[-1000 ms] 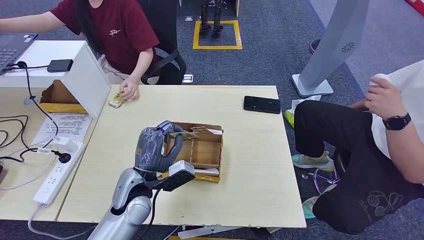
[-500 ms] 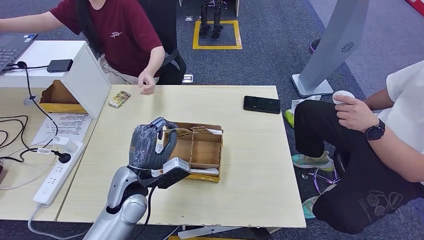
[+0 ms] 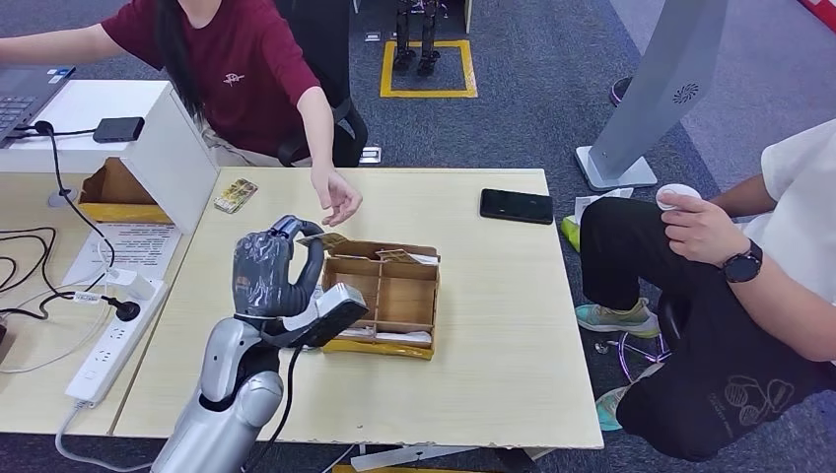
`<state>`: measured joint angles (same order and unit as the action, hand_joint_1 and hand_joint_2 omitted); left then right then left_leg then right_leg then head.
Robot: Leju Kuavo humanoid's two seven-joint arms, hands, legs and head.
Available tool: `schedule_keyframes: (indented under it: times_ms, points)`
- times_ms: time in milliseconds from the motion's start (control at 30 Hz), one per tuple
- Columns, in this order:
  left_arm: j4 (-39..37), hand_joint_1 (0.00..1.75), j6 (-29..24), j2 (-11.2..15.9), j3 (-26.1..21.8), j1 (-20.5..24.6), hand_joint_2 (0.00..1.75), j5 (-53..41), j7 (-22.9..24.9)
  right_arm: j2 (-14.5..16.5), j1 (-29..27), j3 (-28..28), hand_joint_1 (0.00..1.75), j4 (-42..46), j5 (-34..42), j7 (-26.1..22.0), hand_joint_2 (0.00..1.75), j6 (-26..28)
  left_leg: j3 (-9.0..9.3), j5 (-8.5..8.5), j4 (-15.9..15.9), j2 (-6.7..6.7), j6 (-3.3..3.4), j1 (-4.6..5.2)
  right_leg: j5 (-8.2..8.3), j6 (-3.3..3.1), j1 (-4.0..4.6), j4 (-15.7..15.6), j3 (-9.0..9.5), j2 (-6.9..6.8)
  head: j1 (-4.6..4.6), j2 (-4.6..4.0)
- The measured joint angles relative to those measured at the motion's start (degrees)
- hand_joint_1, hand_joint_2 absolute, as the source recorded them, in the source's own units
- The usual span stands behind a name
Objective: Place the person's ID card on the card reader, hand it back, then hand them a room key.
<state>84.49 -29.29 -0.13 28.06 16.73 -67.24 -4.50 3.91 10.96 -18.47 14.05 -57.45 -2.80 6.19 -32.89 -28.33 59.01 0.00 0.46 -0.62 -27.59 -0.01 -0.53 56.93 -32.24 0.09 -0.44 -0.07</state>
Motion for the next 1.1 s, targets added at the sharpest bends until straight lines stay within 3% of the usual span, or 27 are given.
schedule_keyframes:
  times_ms: [200, 433, 1100]
  points:
    - [-6.8, 1.75, -4.2, 0.5, -5.4, 2.9, 1.75, -4.7, 4.4, 0.0, -0.2, -0.1, 0.00, 0.0, 0.5, -0.1, 1.75, 0.2, 0.01, 0.02, 0.0, 0.01, -0.03, -0.01, 0.01, -0.02, 0.01, 0.0, -0.01, 0.02, 0.00, 0.00]
    - [-13.9, 1.75, -7.8, 0.7, -11.7, 4.5, 1.75, -5.5, 4.6, -0.1, -1.1, -0.2, 0.00, 0.0, 0.9, -0.2, 1.75, 0.8, -0.01, 0.02, 0.0, 0.02, -0.03, -0.01, 0.01, -0.02, 0.00, 0.0, -0.02, 0.05, 0.00, 0.00]
    - [-17.0, 1.75, -7.2, 0.6, -13.2, 5.5, 1.75, -5.7, 4.5, -0.3, -1.4, -1.1, 0.00, 0.0, 0.9, -0.1, 1.75, 1.0, 0.00, 0.02, 0.0, 0.03, -0.03, -0.01, 0.01, -0.02, 0.00, 0.0, -0.03, 0.08, 0.00, 0.00]
